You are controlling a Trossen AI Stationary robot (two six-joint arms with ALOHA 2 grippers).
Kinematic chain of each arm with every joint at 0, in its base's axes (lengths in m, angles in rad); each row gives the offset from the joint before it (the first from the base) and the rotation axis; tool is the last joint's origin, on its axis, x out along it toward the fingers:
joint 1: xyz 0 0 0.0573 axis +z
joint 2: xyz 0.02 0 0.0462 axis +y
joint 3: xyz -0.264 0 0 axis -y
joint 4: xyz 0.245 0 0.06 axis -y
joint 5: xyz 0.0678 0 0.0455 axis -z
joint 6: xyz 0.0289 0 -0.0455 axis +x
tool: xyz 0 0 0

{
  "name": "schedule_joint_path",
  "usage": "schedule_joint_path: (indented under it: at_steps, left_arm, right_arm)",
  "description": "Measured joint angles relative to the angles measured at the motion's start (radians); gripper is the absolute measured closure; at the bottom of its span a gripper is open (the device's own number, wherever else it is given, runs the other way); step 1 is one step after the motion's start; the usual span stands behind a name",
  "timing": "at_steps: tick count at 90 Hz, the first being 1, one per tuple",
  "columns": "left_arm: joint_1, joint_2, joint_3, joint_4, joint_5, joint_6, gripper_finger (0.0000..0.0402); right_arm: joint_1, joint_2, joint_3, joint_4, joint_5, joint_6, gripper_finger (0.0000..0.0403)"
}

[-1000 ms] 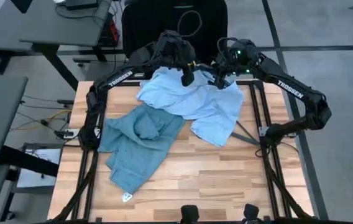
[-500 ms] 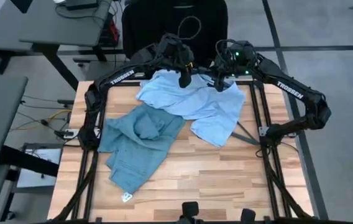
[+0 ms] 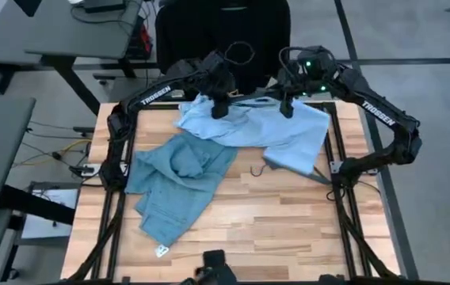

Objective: Hang clothes
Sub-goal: Unhang the blue shirt from the rack

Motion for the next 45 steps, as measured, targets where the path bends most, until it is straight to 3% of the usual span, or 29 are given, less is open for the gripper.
schedule_joint_path:
  at_steps: [27, 45]
  left_arm:
    - [0.082, 0.002, -0.12, -0.083, 0.053, -0.023, 0.0301]
    - [0.079, 0.004, -0.188, 0.062, 0.151, -0.049, 0.0301]
  right_arm:
    - [-0.049, -0.073, 0.029, -0.037, -0.01, 0.023, 0.0373]
    - [-0.093, -0.104, 0.028, -0.008, -0.006, 0.06, 0.0373]
